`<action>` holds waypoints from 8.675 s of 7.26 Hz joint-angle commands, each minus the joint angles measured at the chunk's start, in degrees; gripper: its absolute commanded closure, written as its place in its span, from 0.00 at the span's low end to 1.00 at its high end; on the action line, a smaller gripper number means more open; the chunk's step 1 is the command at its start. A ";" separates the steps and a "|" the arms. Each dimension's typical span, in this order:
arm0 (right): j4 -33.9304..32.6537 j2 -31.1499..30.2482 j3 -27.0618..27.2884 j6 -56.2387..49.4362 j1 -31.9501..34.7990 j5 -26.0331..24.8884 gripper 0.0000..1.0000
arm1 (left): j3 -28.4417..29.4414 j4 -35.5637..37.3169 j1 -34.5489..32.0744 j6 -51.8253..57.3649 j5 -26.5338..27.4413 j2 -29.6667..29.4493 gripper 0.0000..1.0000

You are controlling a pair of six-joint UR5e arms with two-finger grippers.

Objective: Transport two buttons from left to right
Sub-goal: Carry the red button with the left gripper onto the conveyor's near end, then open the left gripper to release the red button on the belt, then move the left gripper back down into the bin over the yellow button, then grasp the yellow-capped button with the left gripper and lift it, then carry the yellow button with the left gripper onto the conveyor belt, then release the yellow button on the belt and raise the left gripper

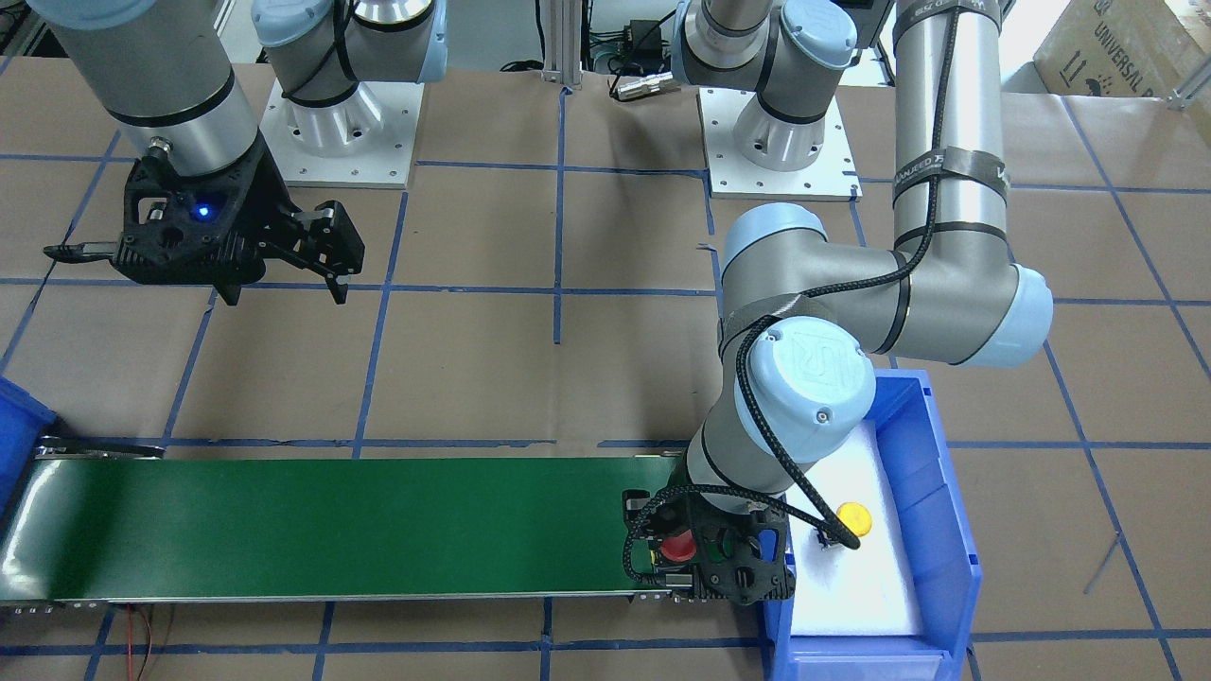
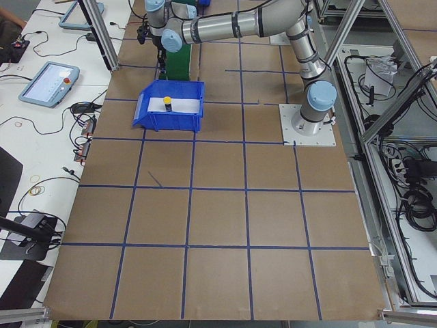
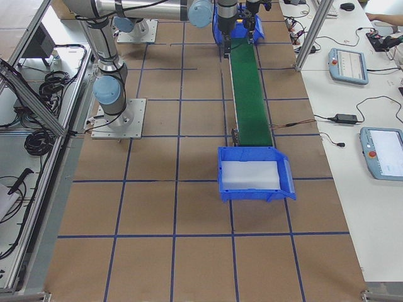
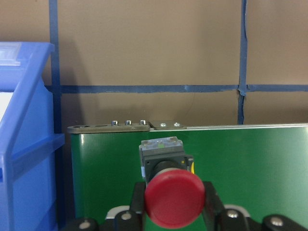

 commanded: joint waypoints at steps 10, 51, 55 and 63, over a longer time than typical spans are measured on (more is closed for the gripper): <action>0.02 -0.09 0.04 0.00 -0.40 -0.17 0.00 | -0.88 -6.83 -0.09 0.09 1.73 4.41 0.00; -0.07 -0.18 0.39 -1.14 -0.32 0.01 0.02 | -0.17 -2.18 -3.34 -6.94 14.73 -0.14 0.99; 0.45 -0.27 0.56 -3.52 0.03 -0.08 0.00 | -0.17 -2.18 -3.34 -6.94 14.83 -0.23 0.99; -0.34 -0.09 1.62 -3.95 -0.49 0.09 0.00 | -0.79 -2.18 -3.34 -7.56 14.65 -0.49 0.01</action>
